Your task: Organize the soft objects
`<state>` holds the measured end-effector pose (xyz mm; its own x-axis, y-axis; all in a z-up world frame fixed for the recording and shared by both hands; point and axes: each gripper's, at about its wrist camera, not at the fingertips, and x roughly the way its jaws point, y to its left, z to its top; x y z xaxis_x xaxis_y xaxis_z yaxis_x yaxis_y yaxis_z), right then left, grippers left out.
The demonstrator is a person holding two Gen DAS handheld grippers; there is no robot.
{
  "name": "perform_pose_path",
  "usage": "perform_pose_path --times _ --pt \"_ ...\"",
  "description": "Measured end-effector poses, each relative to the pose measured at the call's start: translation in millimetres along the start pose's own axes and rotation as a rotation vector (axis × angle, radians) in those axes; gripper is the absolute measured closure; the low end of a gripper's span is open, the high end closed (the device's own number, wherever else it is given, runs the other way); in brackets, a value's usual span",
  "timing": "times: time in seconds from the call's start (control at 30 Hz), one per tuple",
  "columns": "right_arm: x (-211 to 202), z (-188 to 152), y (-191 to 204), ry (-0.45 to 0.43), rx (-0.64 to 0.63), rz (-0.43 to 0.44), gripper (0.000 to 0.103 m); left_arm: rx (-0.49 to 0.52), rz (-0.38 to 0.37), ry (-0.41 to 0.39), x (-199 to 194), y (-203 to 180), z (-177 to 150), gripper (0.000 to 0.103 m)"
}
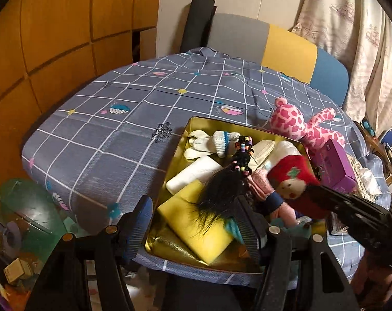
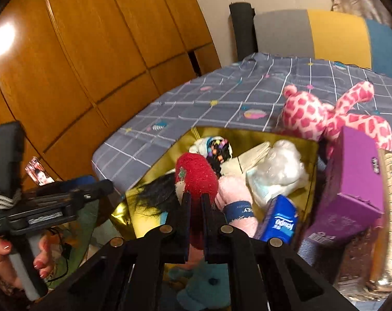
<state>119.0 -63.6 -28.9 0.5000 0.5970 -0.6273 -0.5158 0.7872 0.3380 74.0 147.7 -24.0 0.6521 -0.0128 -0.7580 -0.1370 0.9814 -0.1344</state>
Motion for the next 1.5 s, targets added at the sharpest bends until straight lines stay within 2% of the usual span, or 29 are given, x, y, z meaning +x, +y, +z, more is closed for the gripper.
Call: perform_pose_path --times 0.33,0.37,0.4,0.43,0.47,0.57,0.63,0.7,0.8,0.9,1.1,1.5 --pt "38 -7 2 0.079 0.015 -0.022 0.094 0.041 0.065 -0.018 -6 -7 -5 0.037" --pt "40 -8 1 0.082 0.014 -0.035 0.088 0.040 0.066 -0.018 -7 -7 -5 0.037" --pt "42 -8 1 0.087 0.014 -0.041 0.072 0.041 0.065 -0.015 -7 -8 -6 0.038" --pt "41 -9 0 0.090 0.014 -0.048 0.063 0.039 0.063 -0.012 -7 -9 -6 0.038" --pt "41 -9 0 0.091 0.016 -0.065 0.048 0.037 0.062 -0.009 -7 -9 -6 0.038" --pt "32 -10 -2 0.063 0.033 -0.078 0.045 0.032 0.058 0.003 -7 -10 -6 0.038" --pt "25 -9 -1 0.059 0.028 -0.089 0.038 0.029 0.050 0.012 -7 -13 -6 0.038" --pt "15 -9 2 0.046 0.027 -0.099 0.024 0.024 0.044 0.020 -7 -15 -6 0.038" --pt "1 -9 6 0.028 0.042 -0.125 0.010 0.024 0.049 0.034 -10 -19 -6 0.038" --pt "-12 -8 12 0.017 0.045 -0.149 0.003 0.033 0.075 0.028 -16 -24 -6 0.038" --pt "-33 -7 23 -0.010 0.052 -0.227 0.000 0.047 0.142 0.005 -30 -27 -5 0.038" --pt "-68 -15 36 -0.033 0.130 -0.431 0.000 0.061 0.157 0.008 -49 -33 -19 0.038"
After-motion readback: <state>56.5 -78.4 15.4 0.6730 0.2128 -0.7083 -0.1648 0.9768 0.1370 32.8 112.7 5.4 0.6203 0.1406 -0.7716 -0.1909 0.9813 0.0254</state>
